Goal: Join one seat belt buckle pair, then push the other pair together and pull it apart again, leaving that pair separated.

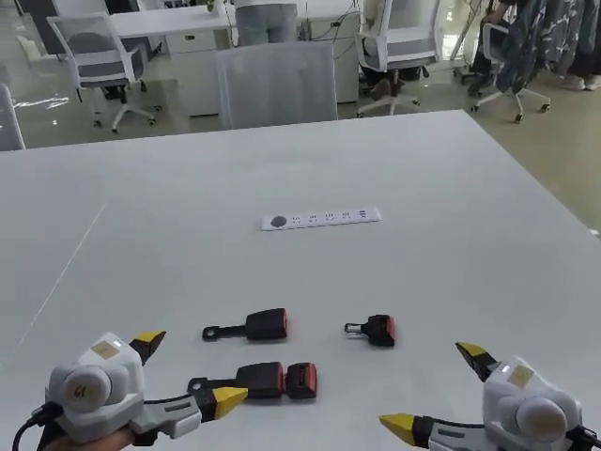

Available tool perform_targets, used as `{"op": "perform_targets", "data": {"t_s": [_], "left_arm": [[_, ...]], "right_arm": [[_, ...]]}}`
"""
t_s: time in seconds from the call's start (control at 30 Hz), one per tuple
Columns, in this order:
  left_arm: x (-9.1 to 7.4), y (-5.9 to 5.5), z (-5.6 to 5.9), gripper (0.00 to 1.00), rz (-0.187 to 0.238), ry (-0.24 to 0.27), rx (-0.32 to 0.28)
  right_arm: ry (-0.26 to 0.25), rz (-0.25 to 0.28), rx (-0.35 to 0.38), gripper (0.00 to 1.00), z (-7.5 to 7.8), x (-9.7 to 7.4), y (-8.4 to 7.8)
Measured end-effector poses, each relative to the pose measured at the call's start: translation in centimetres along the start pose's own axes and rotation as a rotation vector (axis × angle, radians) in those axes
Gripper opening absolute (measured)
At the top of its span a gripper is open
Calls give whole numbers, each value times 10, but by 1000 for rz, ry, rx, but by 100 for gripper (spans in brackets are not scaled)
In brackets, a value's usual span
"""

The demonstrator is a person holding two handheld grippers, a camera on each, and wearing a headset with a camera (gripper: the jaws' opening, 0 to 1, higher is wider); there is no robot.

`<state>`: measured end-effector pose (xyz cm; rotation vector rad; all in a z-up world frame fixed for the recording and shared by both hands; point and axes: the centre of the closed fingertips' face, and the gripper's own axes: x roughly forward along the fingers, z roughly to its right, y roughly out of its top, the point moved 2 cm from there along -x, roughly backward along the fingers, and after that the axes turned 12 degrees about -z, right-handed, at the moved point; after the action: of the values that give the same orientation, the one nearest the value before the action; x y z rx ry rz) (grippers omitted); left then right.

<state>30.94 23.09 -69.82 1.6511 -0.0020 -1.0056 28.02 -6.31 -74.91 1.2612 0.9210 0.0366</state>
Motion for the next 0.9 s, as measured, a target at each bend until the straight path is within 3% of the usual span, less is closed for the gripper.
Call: {"op": "perform_targets", "data": {"t_s": [0.43,0.9], "left_arm": [[-9,-15,-7,100,-30,-26,8],[-14,-15,-6,100,-29,-46,15]], "right_arm": [[12,-21,-31,100,2,-2,-4],[53,-19,-149,100,-6,6,13]]}}
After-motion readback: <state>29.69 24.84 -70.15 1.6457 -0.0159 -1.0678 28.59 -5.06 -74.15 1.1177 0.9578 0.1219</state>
